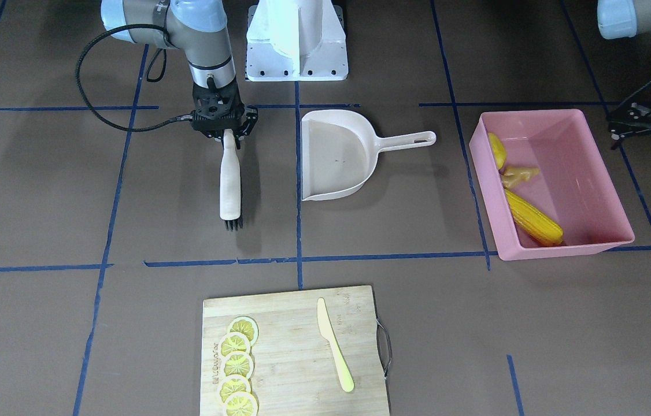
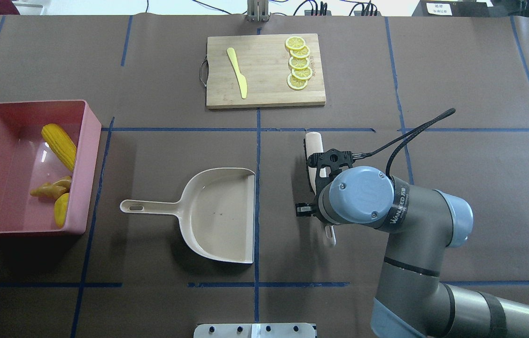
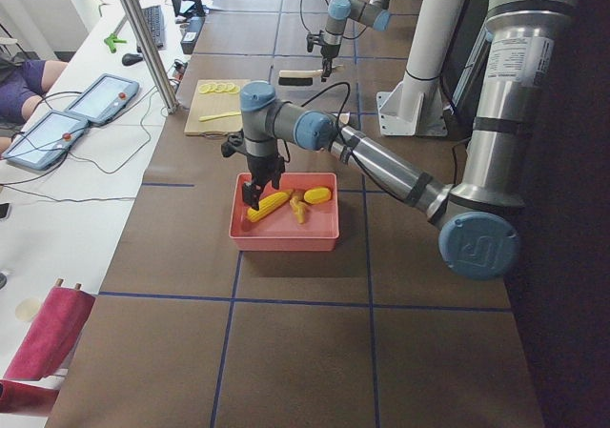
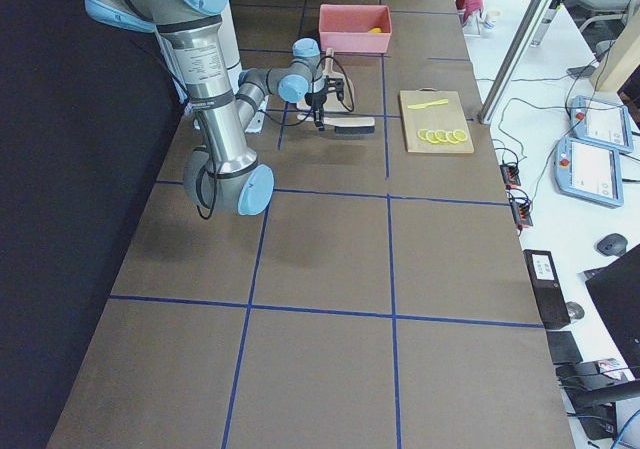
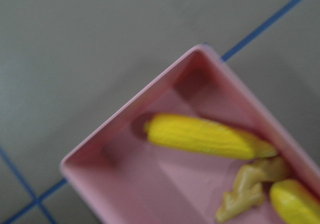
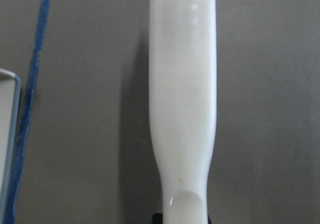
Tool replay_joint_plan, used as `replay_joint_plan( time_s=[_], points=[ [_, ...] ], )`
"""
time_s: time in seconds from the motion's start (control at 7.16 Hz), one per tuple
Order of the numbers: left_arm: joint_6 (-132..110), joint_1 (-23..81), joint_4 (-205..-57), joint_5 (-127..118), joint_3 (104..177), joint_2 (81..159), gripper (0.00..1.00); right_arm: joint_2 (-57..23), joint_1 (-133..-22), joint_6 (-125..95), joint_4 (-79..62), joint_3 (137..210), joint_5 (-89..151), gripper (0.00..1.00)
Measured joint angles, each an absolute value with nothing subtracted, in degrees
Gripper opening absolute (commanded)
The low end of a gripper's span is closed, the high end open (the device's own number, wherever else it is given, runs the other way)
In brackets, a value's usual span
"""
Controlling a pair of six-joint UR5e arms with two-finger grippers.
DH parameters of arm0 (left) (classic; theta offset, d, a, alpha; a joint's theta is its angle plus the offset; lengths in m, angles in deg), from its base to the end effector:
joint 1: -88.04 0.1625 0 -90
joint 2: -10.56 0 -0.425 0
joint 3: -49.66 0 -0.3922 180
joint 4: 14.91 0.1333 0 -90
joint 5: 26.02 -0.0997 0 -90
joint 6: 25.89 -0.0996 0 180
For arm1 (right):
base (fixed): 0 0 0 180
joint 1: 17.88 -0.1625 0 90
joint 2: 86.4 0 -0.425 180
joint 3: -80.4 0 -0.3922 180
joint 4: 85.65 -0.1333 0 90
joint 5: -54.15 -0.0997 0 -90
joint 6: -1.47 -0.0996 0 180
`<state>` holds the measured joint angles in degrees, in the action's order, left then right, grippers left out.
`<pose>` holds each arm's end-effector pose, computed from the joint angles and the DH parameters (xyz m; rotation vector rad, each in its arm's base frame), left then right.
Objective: Sweep and dump trash into bin
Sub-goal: 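Release the dustpan and withdraw the left gripper while the right gripper lifts the brush, then carry the brush away from the dustpan and set it down with the right gripper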
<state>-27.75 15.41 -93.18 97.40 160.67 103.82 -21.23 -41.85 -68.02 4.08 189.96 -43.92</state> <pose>0.0735 -0.4978 0.4851 0.1331 0.6082 0.3886 -0.4988 -0.3524 0.2739 0.1708 -0.7707 0.0023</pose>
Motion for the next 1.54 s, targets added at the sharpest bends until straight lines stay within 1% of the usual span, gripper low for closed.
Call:
replay_joint_plan(
  time_s=[0.28, 0.42, 0.84, 0.98, 1.26, 1.54],
  points=[
    [-28.61, 8.59, -94.94, 98.92, 154.52, 100.76, 1.00, -19.38, -47.63, -62.61, 4.08, 190.90, -48.76, 0.00],
    [-32.35, 5.92, -95.37, 99.83, 152.74, 100.01, 1.00, -17.94, -50.41, -59.43, 4.07, 191.24, -50.83, 0.00],
    [-43.23, -1.61, -95.73, 107.74, 147.86, 97.20, 1.00, -10.06, -60.55, -45.50, 2.71, 192.00, -56.32, 0.00],
    [-43.85, -2.30, -95.76, 108.60, 147.37, 96.69, 1.00, -5.31, -64.88, -40.71, -1.02, 191.97, -59.73, 0.00],
    [-43.90, -2.62, -95.77, 108.94, 146.93, 96.46, 1.00, 7.42, -73.14, -33.34, -11.55, 191.53, -65.60, 0.00],
    [-44.07, -2.66, -95.77, 109.03, 146.86, 96.37, 1.00, 16.19, -78.68, -28.78, -20.62, 188.06, -68.46, 0.00]
  ],
)
